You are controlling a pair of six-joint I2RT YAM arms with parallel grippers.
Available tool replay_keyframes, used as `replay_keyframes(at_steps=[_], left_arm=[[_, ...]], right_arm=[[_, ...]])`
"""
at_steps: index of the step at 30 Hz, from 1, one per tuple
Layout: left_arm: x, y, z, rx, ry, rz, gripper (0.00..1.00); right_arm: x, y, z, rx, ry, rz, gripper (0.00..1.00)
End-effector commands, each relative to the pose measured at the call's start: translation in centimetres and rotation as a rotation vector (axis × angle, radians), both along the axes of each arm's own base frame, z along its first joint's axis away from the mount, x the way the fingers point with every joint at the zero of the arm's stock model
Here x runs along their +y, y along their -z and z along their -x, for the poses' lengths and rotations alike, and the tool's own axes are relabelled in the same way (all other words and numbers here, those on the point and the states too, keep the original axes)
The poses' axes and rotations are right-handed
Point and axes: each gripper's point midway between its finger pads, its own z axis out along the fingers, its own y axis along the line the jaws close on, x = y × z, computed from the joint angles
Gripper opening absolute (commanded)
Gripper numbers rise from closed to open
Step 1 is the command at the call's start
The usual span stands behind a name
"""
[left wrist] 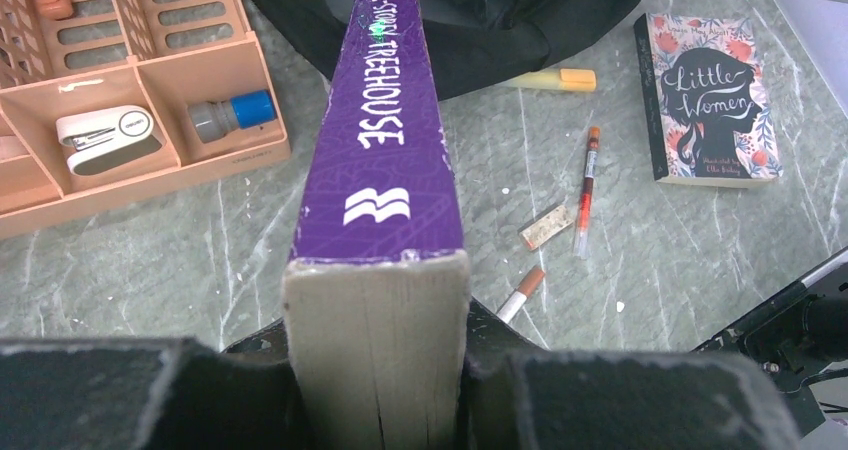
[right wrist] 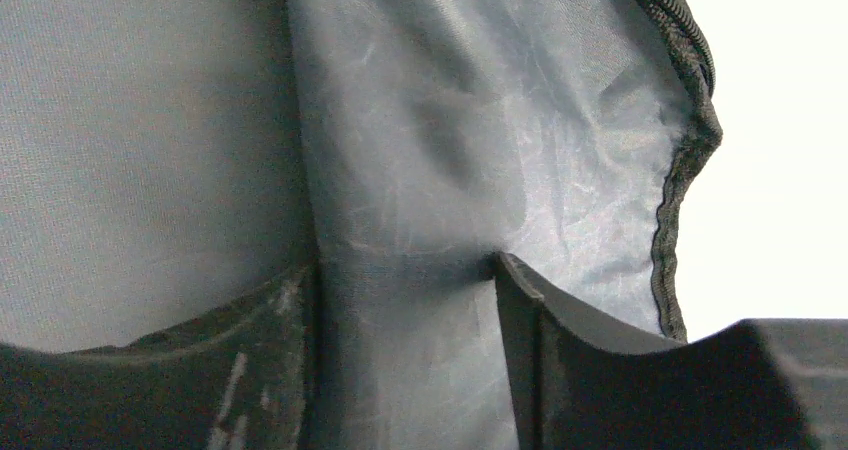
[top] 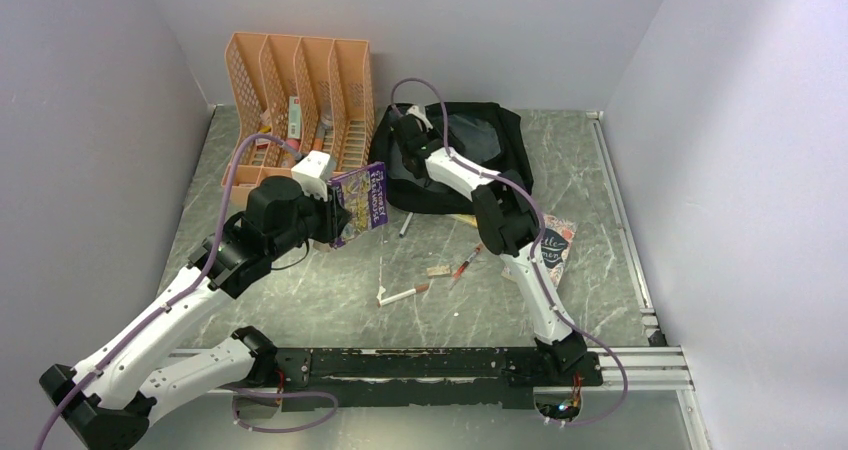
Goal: Pack the student bag
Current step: Place the book in the student bag.
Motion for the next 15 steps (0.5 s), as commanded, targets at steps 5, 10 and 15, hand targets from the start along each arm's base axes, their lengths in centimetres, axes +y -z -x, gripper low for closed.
replay_keyframes(at_steps=[5,10,15], left_arm=[[-0.4,-3.2,-0.2,-0.080,0.006,0.091,0.05],[-0.9,-3.2,-0.8,-0.074,-0.007,0.109,0.05],[-1.6,-4.1,-2.2,-0.093,-0.043,0.161,0.05]], right_arm=[[-1.7,-3.6,0.0,-0.086,0.039,-0.037,0.42],[-0.8,-5.9,0.8,-0.075,-0.021,-0.135,0.26],[-1.0,-8.2,2.1,-0.095,-0.052,-0.220,0.07]])
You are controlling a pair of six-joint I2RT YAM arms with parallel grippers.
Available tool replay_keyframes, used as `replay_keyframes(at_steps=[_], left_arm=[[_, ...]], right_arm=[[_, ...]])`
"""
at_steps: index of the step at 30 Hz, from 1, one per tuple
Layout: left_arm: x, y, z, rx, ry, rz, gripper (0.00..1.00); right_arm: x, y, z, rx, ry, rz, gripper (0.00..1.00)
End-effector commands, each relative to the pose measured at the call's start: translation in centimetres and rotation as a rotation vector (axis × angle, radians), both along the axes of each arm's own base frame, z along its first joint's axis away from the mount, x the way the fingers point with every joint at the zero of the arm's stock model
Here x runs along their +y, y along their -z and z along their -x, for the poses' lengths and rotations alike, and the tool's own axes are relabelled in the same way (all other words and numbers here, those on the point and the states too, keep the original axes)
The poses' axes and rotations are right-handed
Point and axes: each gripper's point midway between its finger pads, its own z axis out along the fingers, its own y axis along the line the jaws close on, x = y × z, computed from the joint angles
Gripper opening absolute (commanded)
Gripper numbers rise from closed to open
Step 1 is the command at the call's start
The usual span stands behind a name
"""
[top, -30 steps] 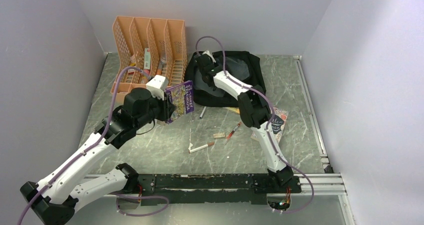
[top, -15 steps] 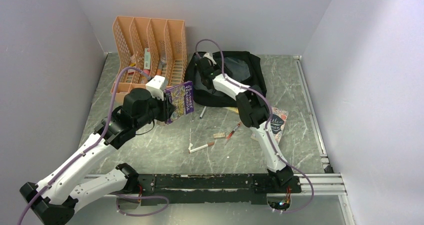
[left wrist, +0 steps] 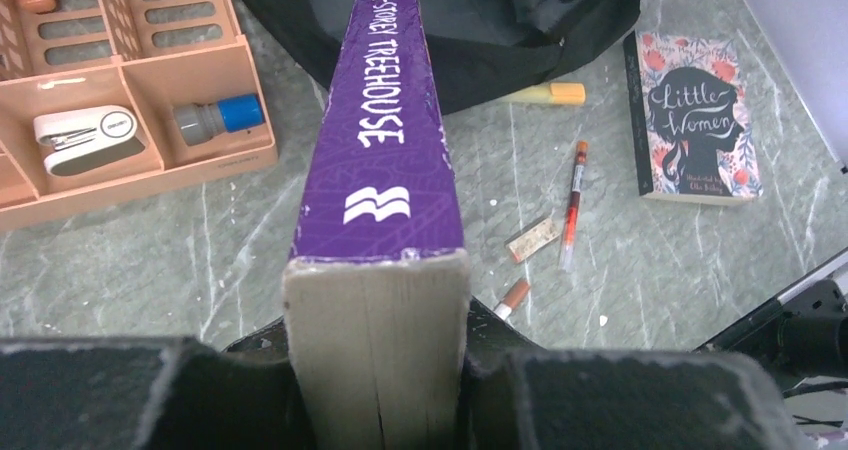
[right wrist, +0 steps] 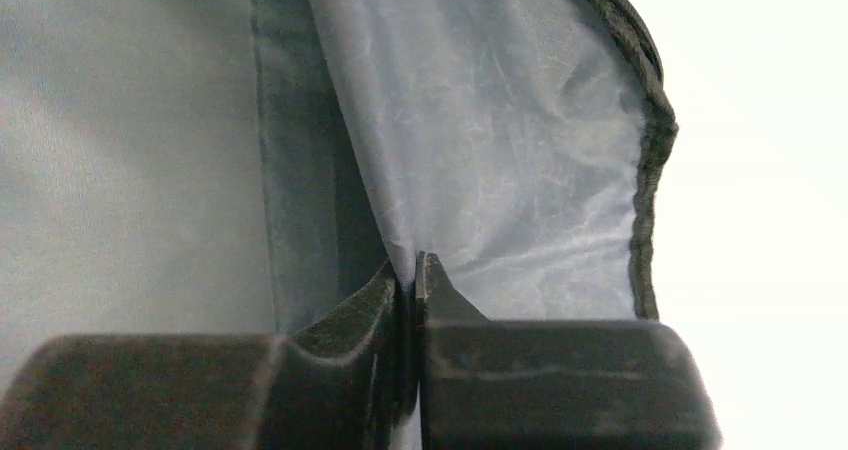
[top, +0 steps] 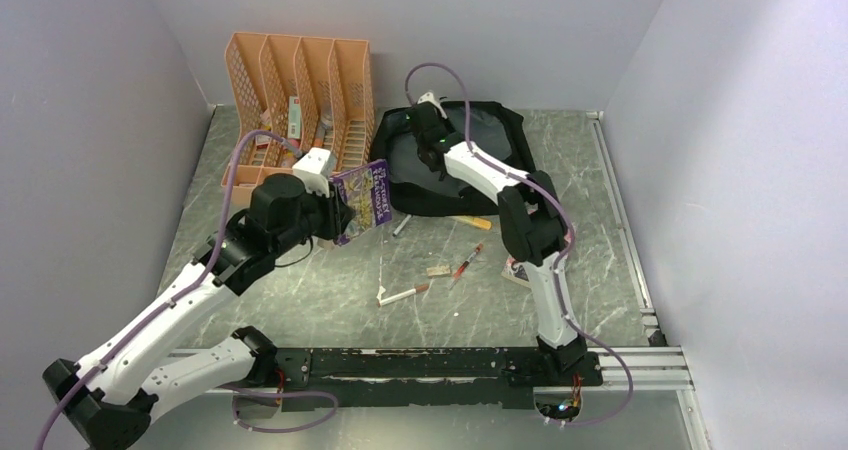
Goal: Pack the student bag
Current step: Place the book in the student bag.
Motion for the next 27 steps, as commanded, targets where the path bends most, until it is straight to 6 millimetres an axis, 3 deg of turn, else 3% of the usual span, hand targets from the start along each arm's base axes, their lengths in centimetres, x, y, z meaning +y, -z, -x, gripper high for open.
replay_keyframes(at_steps=[1,8,13,16,22,27], left_arm=[[-1.4,-4.4,-2.4,-0.110,-0.041,0.144,0.05],[-3.5,-7.6,-6.3,-0.149,-0.087,0.252,0.05],[-4.3,-8.4,-9.6,-0.138,-0.111,0.344,0.05],[-5.7,-7.4,-11.8,-0.097,-0.100,0.418,0.05],[-9.9,-5.3,-14.3,-0.004,-0.007,0.545,0.05],[-11.7,-3.8,-16.4,0.060,-0.020,0.594,0.05]], right_arm=[[0.1,-4.5,0.6,-0.074,-0.019,-0.134,0.03],[0.1,-5.9,0.6,-0.054,-0.085,-0.360,0.00],[-0.6,-6.4,0.2,-0.038,-0.114,-0.526,0.00],[-1.0,-7.1,-0.1,-0.034,-0.132,-0.594,0.00],[-1.3,-9.0,-0.6,-0.070,-0.115,-0.635,0.00],[-0.9,-9.6,-0.9,-0.086,-0.117,-0.662,0.00]])
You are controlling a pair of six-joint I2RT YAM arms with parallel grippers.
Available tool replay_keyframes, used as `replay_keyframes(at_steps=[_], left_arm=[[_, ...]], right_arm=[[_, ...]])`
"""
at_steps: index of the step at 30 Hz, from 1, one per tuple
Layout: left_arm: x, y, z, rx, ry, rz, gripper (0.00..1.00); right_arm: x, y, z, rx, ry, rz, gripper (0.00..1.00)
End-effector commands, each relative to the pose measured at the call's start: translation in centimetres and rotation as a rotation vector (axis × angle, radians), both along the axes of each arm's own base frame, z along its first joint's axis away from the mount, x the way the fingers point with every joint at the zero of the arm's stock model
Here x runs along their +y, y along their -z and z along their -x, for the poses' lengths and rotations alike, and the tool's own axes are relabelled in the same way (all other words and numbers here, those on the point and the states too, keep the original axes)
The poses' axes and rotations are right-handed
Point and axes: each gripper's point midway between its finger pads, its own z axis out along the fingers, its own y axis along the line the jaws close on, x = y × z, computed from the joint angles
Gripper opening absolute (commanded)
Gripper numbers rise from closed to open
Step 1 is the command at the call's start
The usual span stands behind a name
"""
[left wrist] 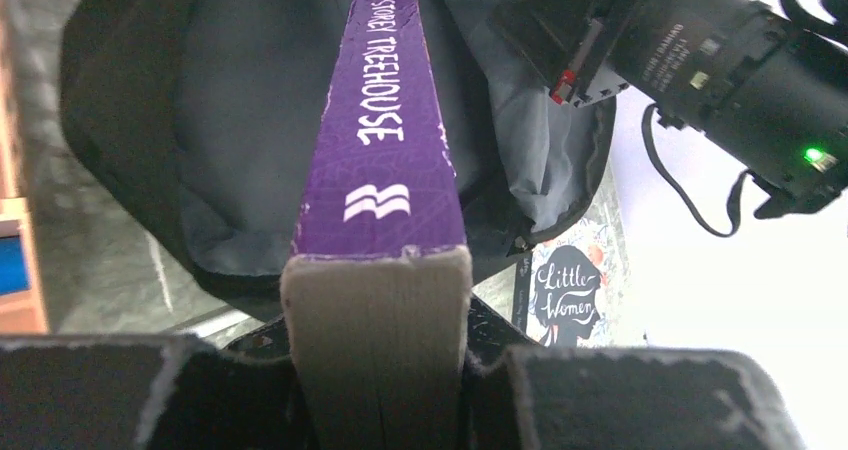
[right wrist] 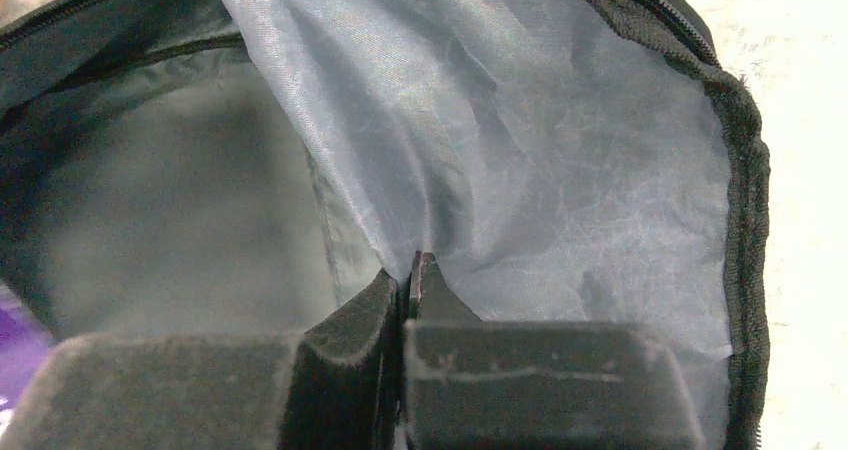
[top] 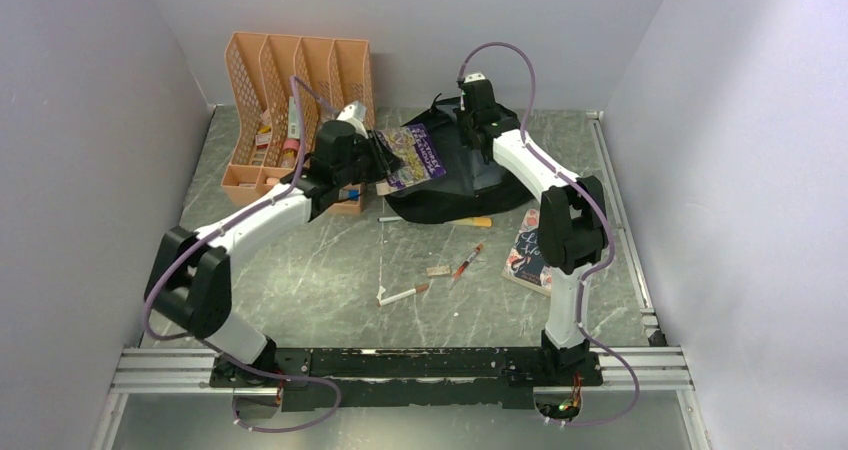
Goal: Pack the student bag
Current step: Place the book in the student bag.
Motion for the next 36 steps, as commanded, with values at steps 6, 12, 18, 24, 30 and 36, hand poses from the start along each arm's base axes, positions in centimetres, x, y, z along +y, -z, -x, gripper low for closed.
replay_keyframes(at_steps=[6,12,18,24,30,36], left_arm=[[-5.2,-5.3,-4.3,-0.037,0.054,0.258,0.05],[-7.0,-2.8,-5.8,0.031,0.046,0.319,0.05],[-9.8,-1.6,-6.8,0.065,0.078,0.368,0.05],[-12.7,-0.8,-7.6,0.033,0.100,0.398,0.05],[-15.1,-0.1,-9.6,-0.081,0.144,0.513,0.05],[-17.1,1.3,-13.0,-0.153,0.119,0.560,0.05]], right_arm=[[2.0,-5.9,-1.3,-0.127,-0.006,-0.147,0.00],[2.6,-7.4,-1.6,-0.161,-0.012,-0.198,0.00],[3.6,-8.6,-1.6,-0.173,-0.044,-0.241,0.00],[4.6,-9.7,-1.2,-0.196,-0.091,-0.297,0.00],[5.7,-8.5,-0.5,-0.164,-0.104,-0.382,0.00],[7.0,-8.0,0.0,-0.130,-0.121,-0.462,0.00]])
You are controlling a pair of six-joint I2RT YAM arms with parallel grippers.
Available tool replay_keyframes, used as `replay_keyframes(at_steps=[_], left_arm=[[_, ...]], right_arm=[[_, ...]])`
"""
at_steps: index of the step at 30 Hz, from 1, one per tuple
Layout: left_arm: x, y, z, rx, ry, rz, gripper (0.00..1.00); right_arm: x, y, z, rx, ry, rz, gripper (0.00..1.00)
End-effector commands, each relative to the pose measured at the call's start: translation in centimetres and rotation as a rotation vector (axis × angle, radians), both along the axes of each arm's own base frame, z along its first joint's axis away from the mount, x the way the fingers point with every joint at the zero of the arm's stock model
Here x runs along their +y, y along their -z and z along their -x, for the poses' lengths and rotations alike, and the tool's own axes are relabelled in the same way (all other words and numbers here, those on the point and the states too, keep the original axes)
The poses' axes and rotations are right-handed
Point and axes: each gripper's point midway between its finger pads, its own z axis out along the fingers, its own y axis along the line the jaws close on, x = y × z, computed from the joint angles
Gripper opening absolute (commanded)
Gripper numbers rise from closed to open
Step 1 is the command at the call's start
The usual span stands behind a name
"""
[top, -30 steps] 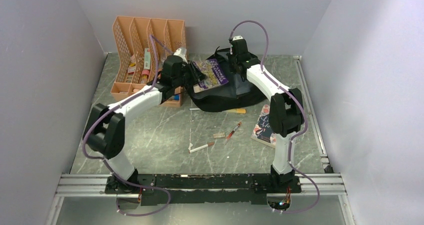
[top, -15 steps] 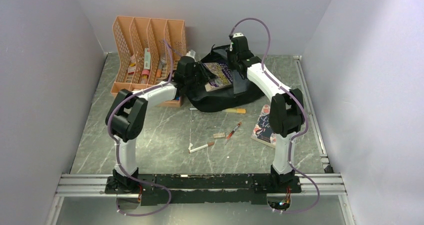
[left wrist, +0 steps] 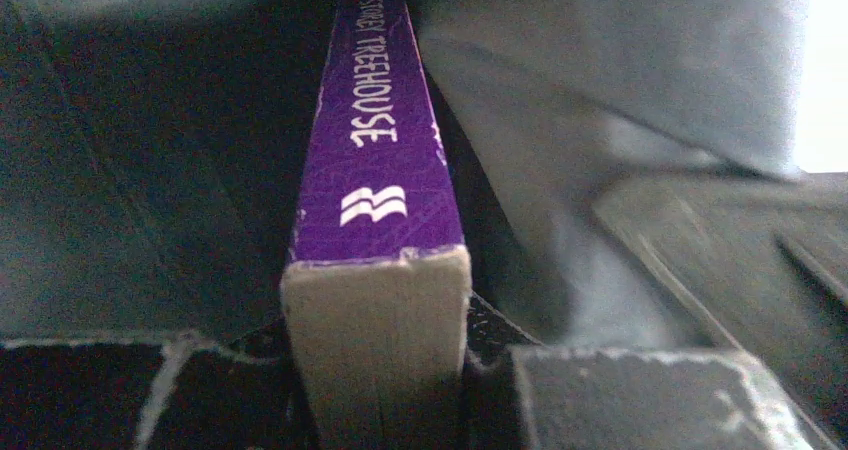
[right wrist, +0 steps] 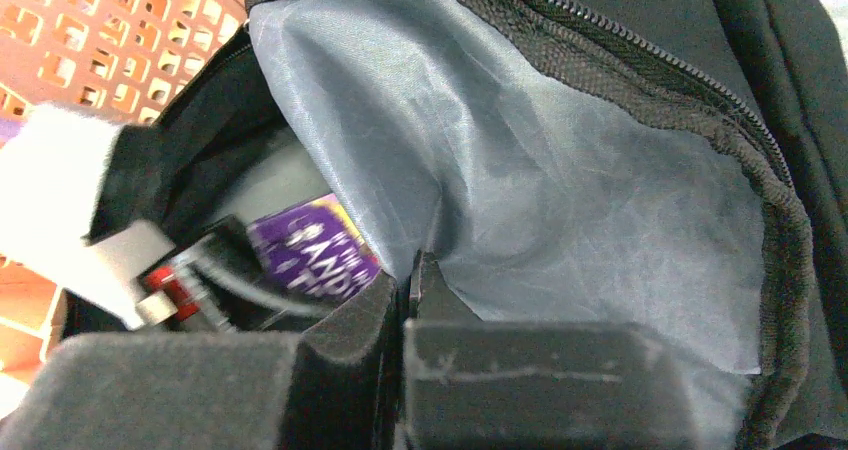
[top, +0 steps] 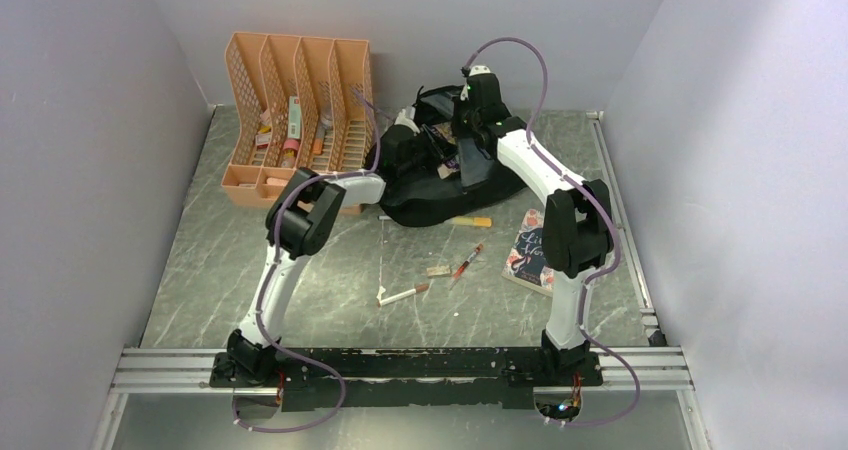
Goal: Pack the student bag
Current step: Place the book in the student bag.
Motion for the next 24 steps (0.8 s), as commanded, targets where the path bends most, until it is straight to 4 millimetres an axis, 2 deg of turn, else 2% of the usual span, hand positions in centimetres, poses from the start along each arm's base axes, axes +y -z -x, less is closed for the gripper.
replay_keyframes(at_steps=[1,7,9,12,16,17,18,20,24], left_arm=[[-2.2,-7.7,-2.9,-0.240,-0.018,0.187,0.05],[-4.1,-5.8,-5.9,-0.231,-0.035,0.175,0.05],[-4.3,-4.3,-6.4,-0.208,-0.046,0.146,0.08],[-4.0,-2.7,-6.7,-0.181,-0.066,0.107,0.24],[-3.8,-1.2,-6.7,-0.163,-0.067,0.043,0.52],[-3.8,-1.2,-6.6,-0.163,-0.061,0.034,0.61],[-3.8,-1.2,-6.4,-0.161,-0.056,0.026,0.75],[-3.6,-1.3,-6.1,-0.156,-0.051,0.011,0.84],[-3.0,-1.9,-5.3,-0.139,-0.047,-0.009,0.89]], right_arm=[[2.6,-5.0,0.2,-0.091,-0.055,-0.170,0.00],[2.6,-5.0,0.8,-0.083,-0.062,-0.181,0.00],[2.6,-4.9,0.9,-0.074,-0.066,-0.173,0.00],[2.2,-4.9,1.0,-0.078,-0.054,-0.163,0.00],[1.8,-4.7,0.8,-0.081,-0.038,-0.145,0.00],[1.8,-4.6,0.8,-0.082,-0.037,-0.141,0.00],[1.7,-4.5,0.7,-0.081,-0.032,-0.134,0.00],[1.4,-4.3,0.6,-0.079,-0.023,-0.119,0.00],[0.8,-4.2,0.5,-0.083,-0.001,-0.086,0.00]])
